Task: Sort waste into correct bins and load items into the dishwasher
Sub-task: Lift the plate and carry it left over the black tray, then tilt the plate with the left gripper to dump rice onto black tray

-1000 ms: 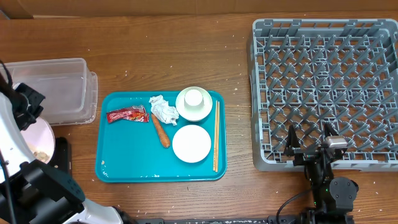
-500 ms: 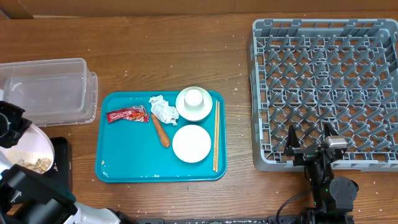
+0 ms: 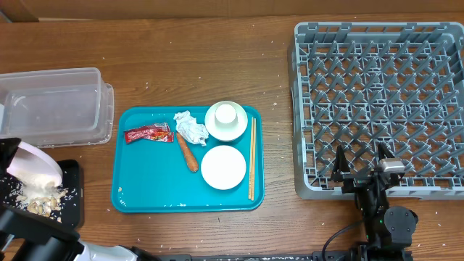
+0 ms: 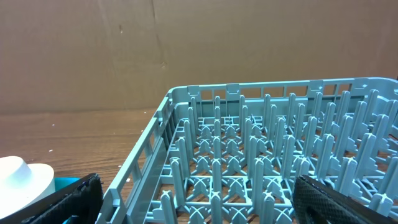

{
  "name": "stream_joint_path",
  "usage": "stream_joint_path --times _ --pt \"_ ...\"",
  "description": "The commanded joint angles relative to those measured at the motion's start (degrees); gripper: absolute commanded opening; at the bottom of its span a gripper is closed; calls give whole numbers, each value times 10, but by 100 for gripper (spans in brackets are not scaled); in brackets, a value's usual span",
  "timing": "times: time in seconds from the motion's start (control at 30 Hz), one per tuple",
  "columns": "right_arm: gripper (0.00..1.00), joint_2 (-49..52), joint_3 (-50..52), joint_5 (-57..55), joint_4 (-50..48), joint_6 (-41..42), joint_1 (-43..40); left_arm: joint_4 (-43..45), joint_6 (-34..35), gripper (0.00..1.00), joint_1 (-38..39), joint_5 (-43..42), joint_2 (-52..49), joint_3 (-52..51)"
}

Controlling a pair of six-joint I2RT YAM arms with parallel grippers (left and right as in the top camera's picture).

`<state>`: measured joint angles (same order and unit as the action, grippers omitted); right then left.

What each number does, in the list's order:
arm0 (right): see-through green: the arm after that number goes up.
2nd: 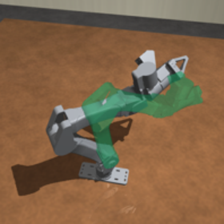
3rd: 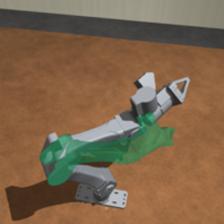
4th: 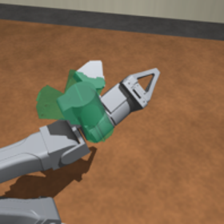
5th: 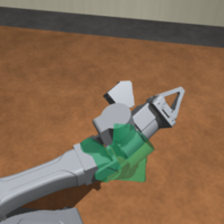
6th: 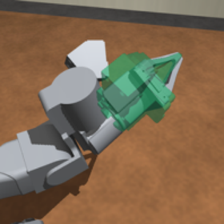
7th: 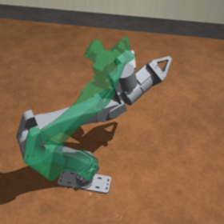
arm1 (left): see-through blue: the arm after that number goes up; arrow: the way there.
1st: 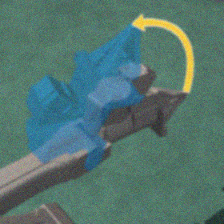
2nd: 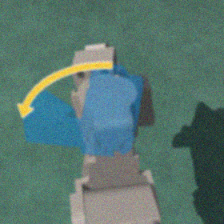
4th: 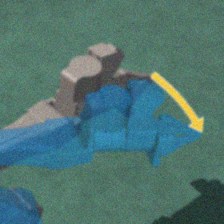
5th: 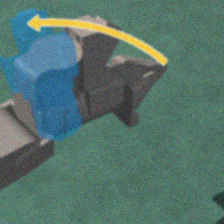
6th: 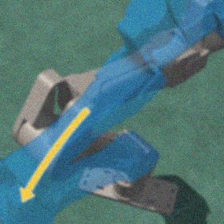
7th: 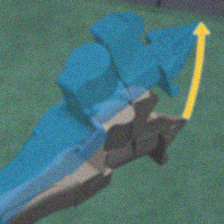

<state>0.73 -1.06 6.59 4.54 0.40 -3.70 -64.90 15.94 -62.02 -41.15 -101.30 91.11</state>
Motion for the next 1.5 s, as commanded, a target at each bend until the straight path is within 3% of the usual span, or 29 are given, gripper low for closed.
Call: stream_joint_path --times 0.0,0.27,0.47,0.77,0.9,1.03,1.3,1.4,1.47 --pt "100 -6 6 -5 -2 3 2 -5 0 5 -33 -50 -3 -1" --pt "100 -6 6 -5 -2 3 2 -24 -31 7 -89 -87 -3 -1" --pt "100 -6 6 -5 -2 3 2 -10 -57 9 -93 -201 -3 -1" --pt "100 -6 6 -5 -2 3 2 -16 -26 7 -102 -169 -3 -1" --pt "100 -6 6 -5 -2 3 2 -33 -47 15 -104 -166 -3 -1" --pt "100 -6 6 -5 -2 3 2 -57 -64 33 -99 -121 -3 -1" --pt "100 -6 6 -5 -2 3 2 -92 -58 38 -27 -7 -3 -1" --pt "100 -6 6 -5 -2 3 2 -86 -30 39 25 93 -3 -1" --pt "100 -6 6 -5 -2 3 2 -80 19 40 63 207 -3 -1"
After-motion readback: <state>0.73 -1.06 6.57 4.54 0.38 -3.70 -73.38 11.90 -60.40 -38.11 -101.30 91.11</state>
